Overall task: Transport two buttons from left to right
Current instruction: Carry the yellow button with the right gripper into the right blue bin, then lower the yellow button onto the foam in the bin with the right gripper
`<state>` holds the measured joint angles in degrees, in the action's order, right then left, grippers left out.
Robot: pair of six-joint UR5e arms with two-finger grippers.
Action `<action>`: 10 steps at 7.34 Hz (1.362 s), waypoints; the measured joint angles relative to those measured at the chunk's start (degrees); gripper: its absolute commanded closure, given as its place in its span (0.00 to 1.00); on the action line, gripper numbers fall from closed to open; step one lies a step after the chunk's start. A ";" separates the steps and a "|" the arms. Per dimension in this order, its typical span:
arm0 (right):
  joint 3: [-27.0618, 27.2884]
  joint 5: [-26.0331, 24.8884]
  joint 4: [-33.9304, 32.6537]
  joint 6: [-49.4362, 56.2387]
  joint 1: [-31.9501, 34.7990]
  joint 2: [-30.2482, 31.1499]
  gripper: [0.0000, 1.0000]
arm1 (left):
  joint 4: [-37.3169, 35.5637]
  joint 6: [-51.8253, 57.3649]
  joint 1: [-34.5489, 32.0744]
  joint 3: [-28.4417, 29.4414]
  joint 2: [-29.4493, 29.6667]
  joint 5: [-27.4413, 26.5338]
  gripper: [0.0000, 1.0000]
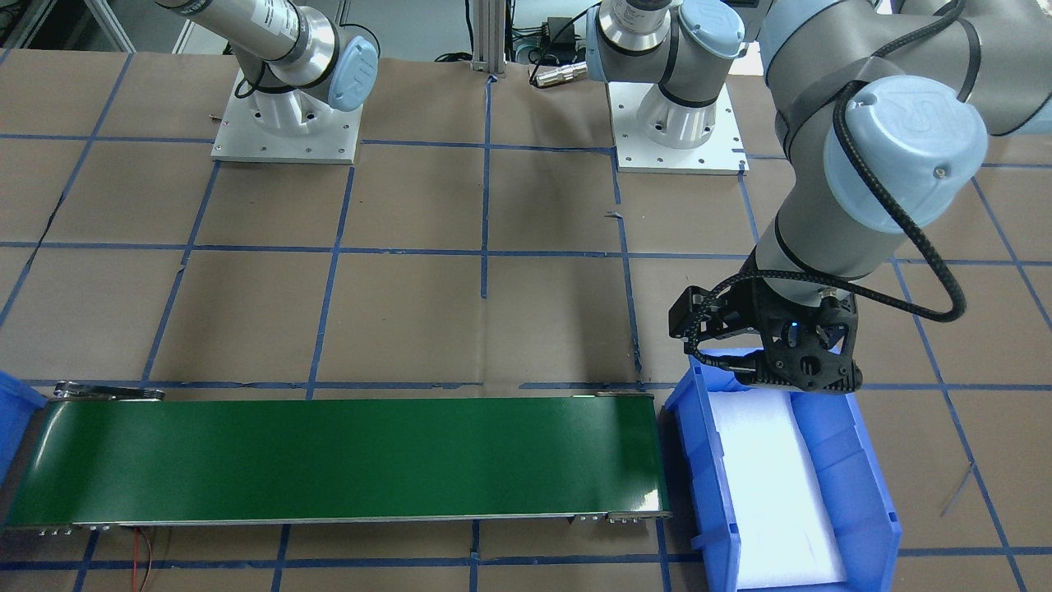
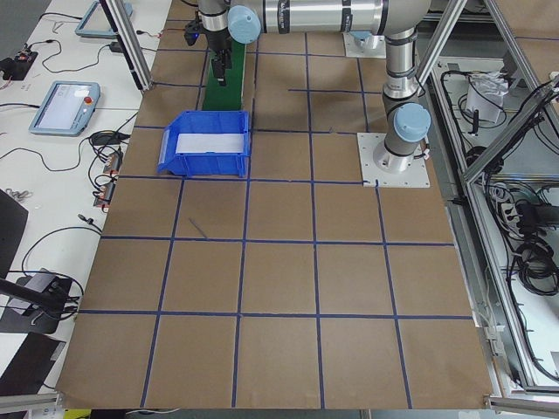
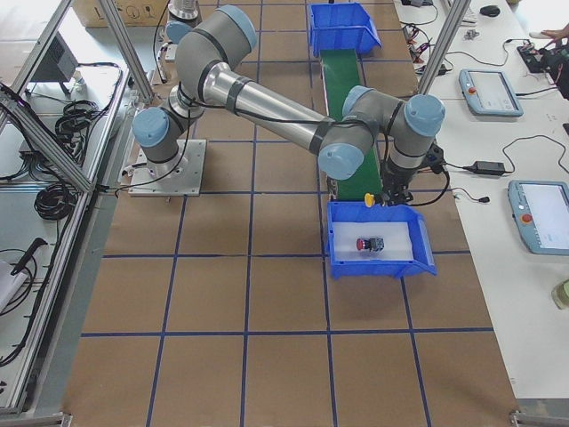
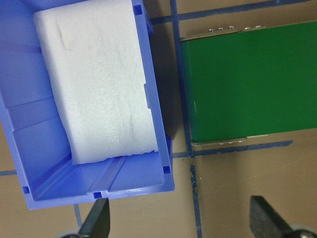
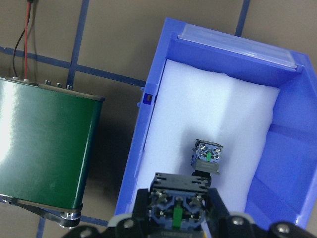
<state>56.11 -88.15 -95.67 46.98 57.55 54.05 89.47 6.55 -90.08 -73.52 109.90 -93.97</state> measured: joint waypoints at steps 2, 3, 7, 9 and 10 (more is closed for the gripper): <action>-2.39 0.23 -1.39 0.82 -0.84 -3.67 0.92 | -0.02 -0.28 -0.28 0.21 0.57 0.13 0.00; -3.23 0.49 -2.39 0.79 -0.94 -5.72 0.92 | -0.21 -0.27 -0.32 0.41 0.63 0.34 0.00; -3.86 1.37 -6.52 0.49 -0.96 -11.03 0.92 | -2.23 -0.01 -0.22 0.64 0.71 0.60 0.00; -3.89 2.02 -8.29 0.49 -0.96 -13.09 0.92 | -2.74 0.06 -0.16 0.66 0.75 0.59 0.00; -3.82 2.21 -8.57 0.49 -0.96 -13.46 0.92 | -2.79 0.10 -0.07 0.65 0.75 0.60 0.00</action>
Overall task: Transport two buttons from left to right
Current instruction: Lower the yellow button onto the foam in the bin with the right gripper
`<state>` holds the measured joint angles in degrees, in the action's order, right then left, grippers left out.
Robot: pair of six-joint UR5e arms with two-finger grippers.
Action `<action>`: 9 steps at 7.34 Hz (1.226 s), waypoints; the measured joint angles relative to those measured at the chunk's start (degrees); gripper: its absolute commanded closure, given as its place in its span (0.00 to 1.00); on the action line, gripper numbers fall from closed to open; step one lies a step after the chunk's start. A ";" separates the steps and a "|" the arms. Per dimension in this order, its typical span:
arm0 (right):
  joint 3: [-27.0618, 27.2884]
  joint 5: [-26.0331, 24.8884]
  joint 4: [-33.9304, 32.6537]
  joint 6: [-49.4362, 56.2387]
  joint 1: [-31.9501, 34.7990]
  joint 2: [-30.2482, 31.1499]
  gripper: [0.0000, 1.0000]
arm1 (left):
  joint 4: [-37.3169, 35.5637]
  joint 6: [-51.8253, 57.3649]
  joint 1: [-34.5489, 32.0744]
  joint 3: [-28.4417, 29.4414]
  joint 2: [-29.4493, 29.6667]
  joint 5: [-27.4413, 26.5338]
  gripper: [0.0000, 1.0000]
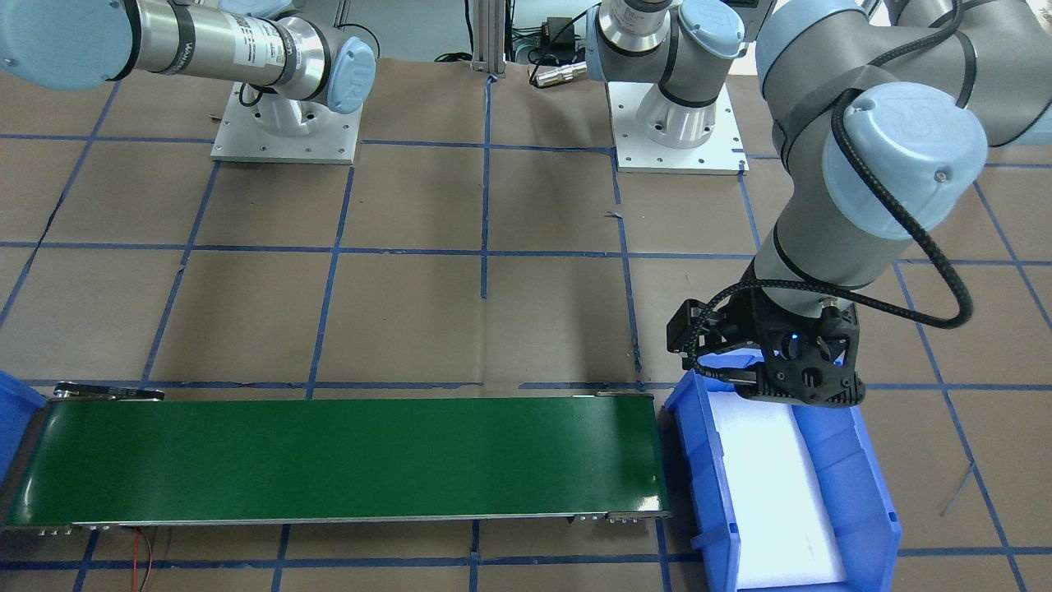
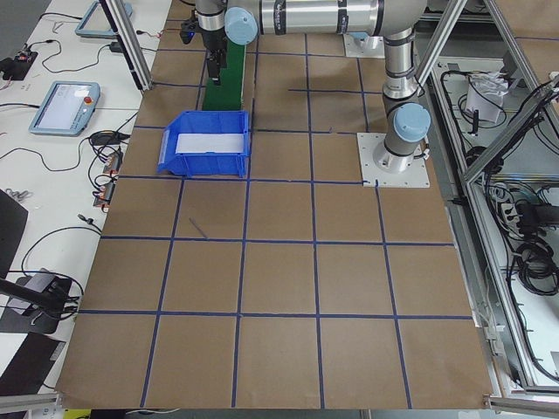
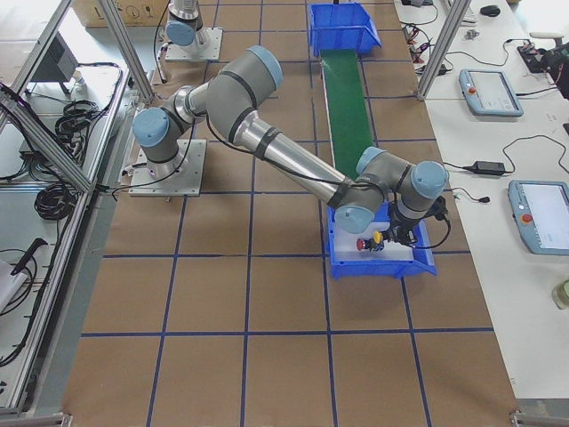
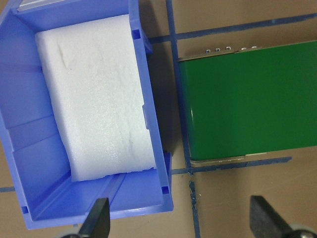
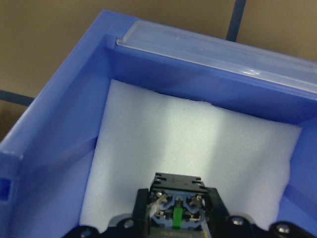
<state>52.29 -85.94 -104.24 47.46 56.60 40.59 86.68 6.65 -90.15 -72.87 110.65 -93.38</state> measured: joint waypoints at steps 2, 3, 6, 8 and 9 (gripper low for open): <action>0.20 0.06 0.15 0.07 -0.01 0.08 0.92 | -0.02 0.03 0.10 -0.08 -0.03 -0.04 0.00; 0.26 0.02 0.21 0.17 -0.05 0.09 0.92 | -0.02 0.03 0.09 -0.12 -0.02 -0.05 0.00; 0.31 -0.07 0.32 0.45 -0.39 0.13 0.89 | -0.03 0.03 0.07 -0.16 0.07 0.00 0.00; 0.32 -0.18 0.44 0.42 -0.71 0.21 0.83 | -0.02 0.03 0.07 -0.16 0.07 0.03 0.00; 0.37 -0.20 0.56 0.35 -0.75 0.20 0.80 | -0.04 0.03 0.08 -0.13 0.06 0.04 0.00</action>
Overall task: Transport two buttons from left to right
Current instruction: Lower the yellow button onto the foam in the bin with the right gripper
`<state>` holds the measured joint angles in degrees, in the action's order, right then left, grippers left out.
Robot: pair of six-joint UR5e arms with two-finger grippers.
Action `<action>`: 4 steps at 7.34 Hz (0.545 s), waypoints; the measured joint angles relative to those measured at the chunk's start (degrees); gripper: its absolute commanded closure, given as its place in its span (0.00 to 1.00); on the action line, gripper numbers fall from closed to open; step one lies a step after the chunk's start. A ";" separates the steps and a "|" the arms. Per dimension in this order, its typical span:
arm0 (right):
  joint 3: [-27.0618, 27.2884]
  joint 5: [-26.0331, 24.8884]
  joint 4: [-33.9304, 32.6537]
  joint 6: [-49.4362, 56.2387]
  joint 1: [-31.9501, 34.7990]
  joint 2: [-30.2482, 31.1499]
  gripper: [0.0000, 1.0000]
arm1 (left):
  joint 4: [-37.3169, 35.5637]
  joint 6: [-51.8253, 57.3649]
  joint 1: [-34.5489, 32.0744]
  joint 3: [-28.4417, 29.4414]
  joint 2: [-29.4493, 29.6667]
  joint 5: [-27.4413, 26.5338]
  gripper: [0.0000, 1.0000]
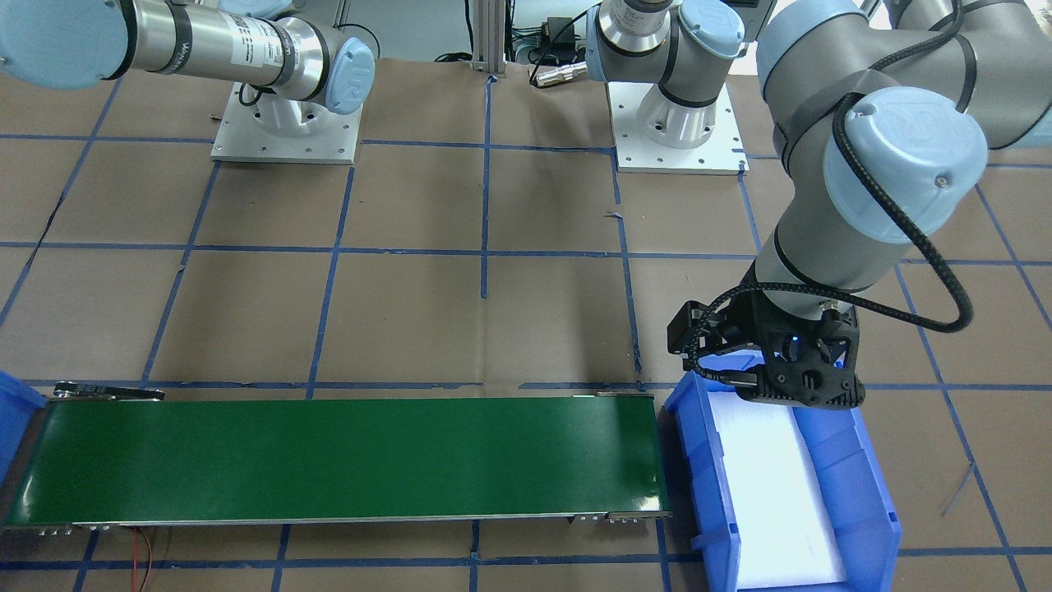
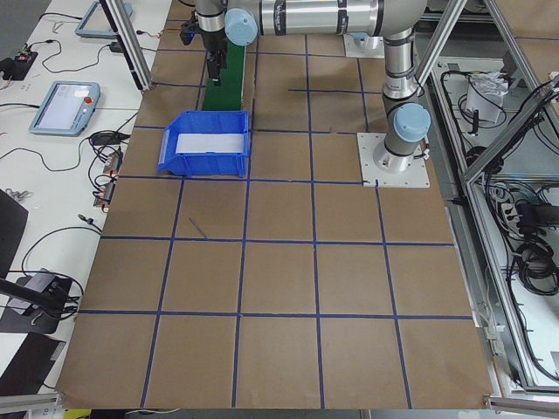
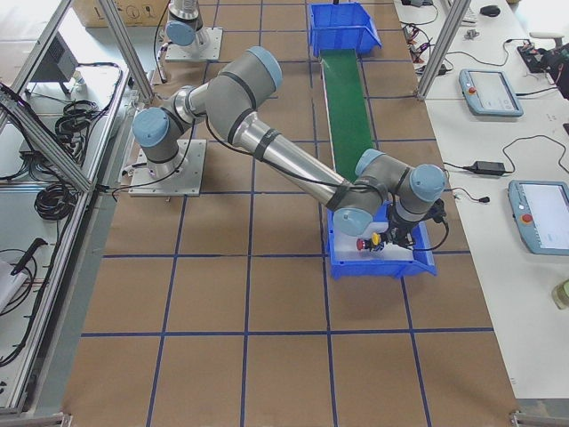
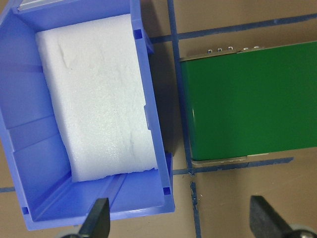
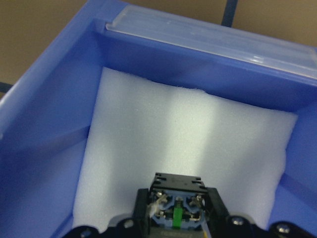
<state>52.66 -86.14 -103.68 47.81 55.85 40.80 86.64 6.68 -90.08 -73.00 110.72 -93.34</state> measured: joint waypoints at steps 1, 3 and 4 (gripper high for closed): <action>0.07 0.04 0.10 -0.11 -0.03 0.00 0.77 | -0.04 0.00 0.01 0.03 0.00 0.02 0.00; 0.20 0.12 0.23 -0.26 -0.04 -0.05 0.67 | -0.07 0.00 -0.02 -0.01 0.02 0.04 0.00; 0.23 0.12 0.28 -0.29 -0.04 -0.07 0.65 | -0.07 0.00 -0.04 -0.03 0.03 0.06 0.00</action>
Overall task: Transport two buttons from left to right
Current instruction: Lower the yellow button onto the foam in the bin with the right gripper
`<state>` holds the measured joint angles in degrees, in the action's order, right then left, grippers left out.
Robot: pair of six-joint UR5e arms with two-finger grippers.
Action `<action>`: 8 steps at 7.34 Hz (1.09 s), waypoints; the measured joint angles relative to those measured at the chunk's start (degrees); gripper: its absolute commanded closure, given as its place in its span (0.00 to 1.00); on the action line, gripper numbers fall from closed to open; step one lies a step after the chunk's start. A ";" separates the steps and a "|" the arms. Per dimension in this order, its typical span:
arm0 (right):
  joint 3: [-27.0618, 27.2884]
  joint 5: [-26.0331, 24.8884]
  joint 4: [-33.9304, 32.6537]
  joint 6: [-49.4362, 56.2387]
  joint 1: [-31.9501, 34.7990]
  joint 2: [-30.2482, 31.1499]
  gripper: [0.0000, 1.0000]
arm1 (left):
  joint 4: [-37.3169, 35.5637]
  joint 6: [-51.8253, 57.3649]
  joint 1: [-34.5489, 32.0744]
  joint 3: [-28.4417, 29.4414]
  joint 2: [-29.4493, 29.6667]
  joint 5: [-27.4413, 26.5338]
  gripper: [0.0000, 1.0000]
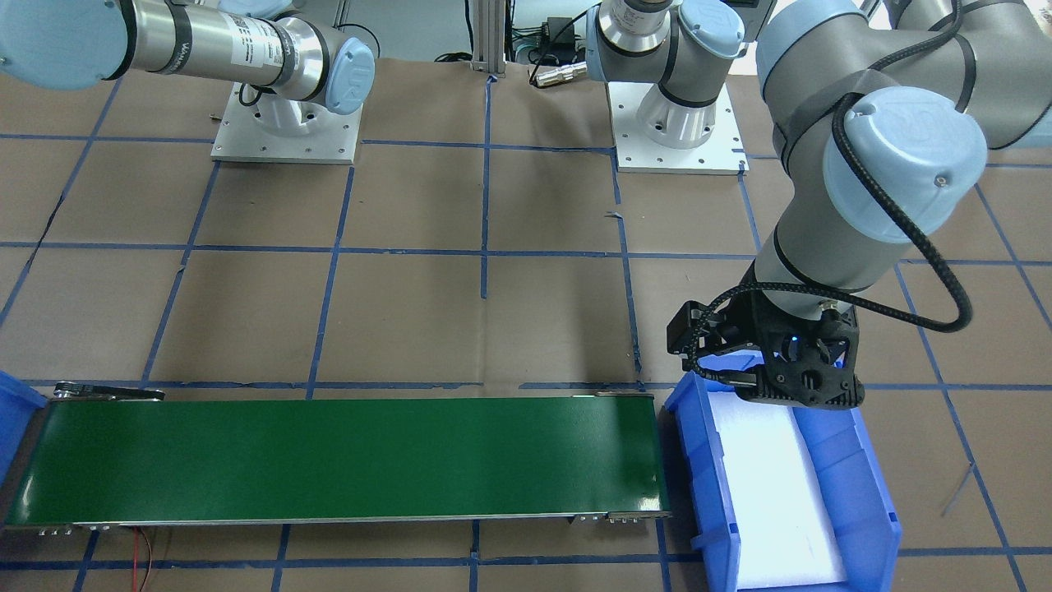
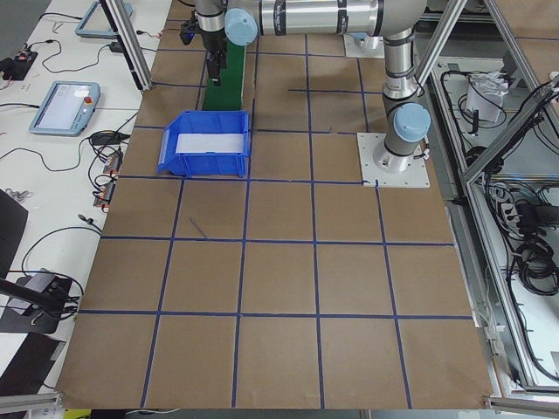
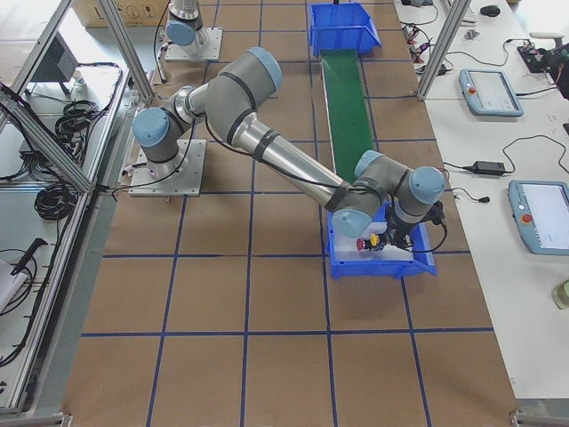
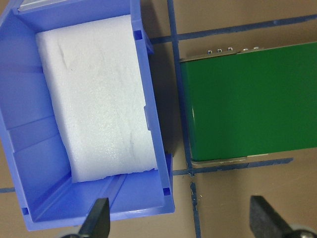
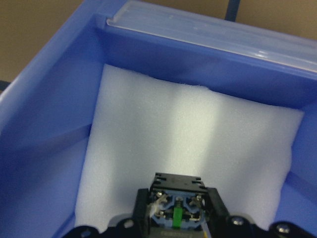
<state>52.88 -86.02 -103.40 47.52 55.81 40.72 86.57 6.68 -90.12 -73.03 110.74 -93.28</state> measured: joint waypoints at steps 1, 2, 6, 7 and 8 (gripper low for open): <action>0.02 -0.03 0.03 -0.01 0.00 -0.06 0.63 | 0.00 0.00 0.01 -0.01 0.00 0.02 0.00; 0.02 -0.08 0.04 -0.02 0.00 -0.09 0.54 | 0.00 0.00 0.02 -0.01 0.00 0.02 0.00; 0.03 -0.11 0.10 -0.03 0.00 -0.25 0.52 | -0.04 0.00 -0.41 -0.80 0.13 -0.07 0.00; 0.05 -0.11 0.12 0.02 0.00 -0.27 0.47 | -0.11 0.02 -0.27 -0.79 -0.09 -0.09 0.00; 0.07 -0.13 0.13 0.07 0.00 -0.28 0.46 | -0.15 0.08 0.00 -0.69 -0.40 -0.09 0.00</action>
<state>52.95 -86.15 -103.27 47.59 55.81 40.44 86.42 6.76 -90.11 -73.72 110.34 -93.36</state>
